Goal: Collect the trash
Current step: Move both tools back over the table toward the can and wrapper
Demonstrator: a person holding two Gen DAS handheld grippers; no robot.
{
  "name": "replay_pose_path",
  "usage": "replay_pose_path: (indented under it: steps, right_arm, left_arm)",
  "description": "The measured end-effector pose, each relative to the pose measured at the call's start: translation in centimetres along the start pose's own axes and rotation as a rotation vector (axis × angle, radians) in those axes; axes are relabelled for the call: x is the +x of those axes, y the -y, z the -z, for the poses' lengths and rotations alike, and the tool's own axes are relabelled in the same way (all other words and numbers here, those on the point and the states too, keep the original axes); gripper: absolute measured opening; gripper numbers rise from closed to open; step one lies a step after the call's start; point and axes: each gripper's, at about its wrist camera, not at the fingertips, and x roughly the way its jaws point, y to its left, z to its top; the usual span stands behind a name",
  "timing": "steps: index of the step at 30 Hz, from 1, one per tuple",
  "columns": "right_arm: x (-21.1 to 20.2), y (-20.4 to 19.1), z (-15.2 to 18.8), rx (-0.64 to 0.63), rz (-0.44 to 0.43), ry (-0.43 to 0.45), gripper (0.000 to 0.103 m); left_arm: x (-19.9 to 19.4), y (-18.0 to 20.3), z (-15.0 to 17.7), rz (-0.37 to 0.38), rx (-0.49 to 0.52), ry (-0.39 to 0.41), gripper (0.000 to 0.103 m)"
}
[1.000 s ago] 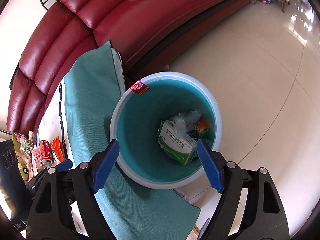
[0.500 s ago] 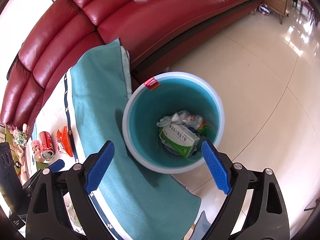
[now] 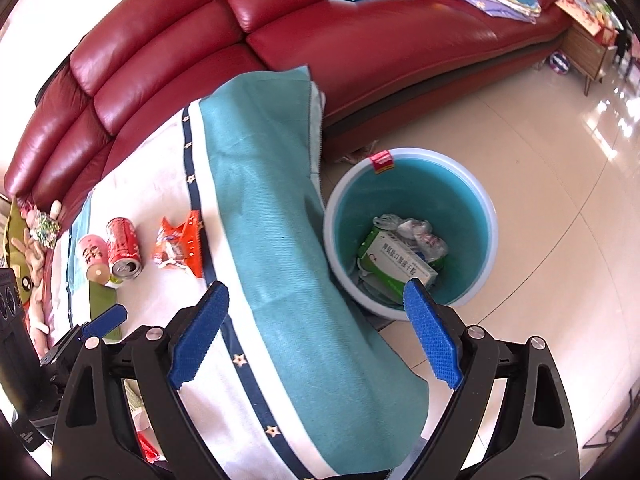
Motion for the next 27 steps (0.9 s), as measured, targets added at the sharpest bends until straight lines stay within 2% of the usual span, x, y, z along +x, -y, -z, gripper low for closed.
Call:
replay_pose_path:
  steps: [8,22,27]
  right_arm:
    - [-0.2,-5.0,1.1,-0.074,-0.005,-0.006,0.085]
    - [3.2,-12.8,2.6,-0.207,0.015,-0.078,0.085]
    - [5.2,-14.8,2.7,-0.236,0.009,-0.102,0.085]
  left_arm:
    - [-3.1,-4.6,1.2,-0.025,-0.066,0.035,0.099]
    - [-6.6,-12.7,3.2,-0.086,-0.177,0.091,0.099]
    - [-7.5,-14.8,3.4,-0.14,-0.187,0.111,0.099]
